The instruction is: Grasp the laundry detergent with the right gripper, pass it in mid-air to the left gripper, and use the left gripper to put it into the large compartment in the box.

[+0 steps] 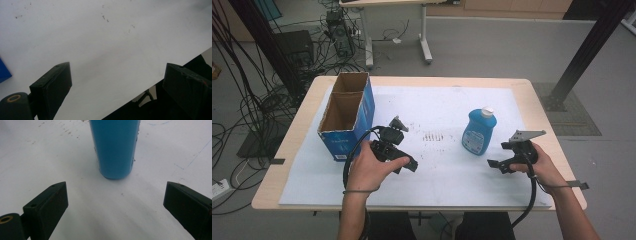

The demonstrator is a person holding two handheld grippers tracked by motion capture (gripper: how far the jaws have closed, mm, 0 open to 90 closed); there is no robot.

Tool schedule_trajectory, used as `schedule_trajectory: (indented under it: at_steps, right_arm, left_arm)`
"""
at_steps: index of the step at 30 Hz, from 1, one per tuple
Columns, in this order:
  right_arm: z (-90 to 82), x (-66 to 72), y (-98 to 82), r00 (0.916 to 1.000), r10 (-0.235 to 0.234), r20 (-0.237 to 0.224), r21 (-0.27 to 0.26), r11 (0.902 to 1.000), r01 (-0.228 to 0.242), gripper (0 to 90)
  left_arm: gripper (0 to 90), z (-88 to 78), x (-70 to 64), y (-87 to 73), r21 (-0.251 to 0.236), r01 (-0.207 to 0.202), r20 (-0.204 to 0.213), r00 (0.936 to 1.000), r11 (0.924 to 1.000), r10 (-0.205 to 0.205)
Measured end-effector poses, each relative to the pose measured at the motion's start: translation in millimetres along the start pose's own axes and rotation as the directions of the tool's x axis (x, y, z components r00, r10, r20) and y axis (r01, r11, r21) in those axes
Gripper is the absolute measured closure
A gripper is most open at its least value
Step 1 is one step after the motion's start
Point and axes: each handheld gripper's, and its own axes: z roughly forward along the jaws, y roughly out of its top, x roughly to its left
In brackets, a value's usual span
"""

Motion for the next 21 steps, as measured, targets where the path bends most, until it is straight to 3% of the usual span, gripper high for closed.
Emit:
schedule_trajectory:
  at_steps: [21]
  right_arm:
    - [8.9, -1.9, -8.1, 0.9995, 0.026, -0.02, -0.1, 0.9946, -0.028, 5.1]
  left_arm:
    - [8.7, 1.2, -0.1, -0.9, -0.003, -0.003, 0.014, 0.9999, 1.0, 0.004]
